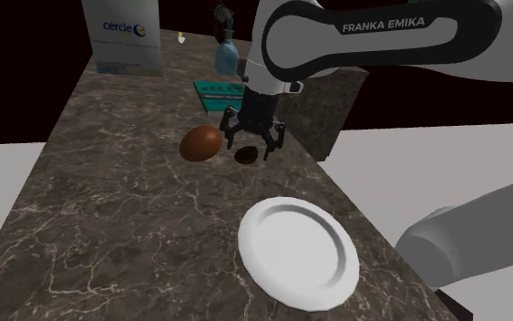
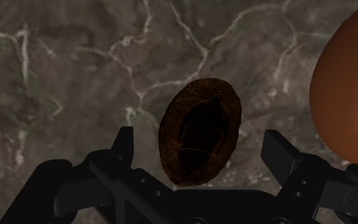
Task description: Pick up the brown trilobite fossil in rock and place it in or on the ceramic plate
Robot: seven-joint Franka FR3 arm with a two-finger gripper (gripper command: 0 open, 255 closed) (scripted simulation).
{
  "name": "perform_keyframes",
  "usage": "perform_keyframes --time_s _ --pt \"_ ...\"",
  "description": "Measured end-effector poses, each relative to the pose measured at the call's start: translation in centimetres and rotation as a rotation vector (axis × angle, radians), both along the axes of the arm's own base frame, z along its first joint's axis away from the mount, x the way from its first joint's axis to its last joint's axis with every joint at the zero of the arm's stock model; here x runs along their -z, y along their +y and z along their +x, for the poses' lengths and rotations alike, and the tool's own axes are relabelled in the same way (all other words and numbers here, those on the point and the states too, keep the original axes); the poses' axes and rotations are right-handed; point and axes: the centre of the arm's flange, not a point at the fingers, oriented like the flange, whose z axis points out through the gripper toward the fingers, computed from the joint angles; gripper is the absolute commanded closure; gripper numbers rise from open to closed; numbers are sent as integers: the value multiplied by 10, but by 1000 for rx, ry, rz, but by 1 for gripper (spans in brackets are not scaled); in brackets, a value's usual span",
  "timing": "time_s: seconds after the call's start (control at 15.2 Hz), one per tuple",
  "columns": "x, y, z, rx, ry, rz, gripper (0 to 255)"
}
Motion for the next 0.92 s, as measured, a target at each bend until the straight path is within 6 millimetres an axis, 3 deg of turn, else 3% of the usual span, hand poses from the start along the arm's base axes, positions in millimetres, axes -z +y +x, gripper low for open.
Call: perform_keyframes --time_s 0.07,0.73,0.92 --pt "0 0 0 0 0 0 255" --pt "0 0 0 0 -1 0 255" --pt "-11 0 -1 0 0 0 255"
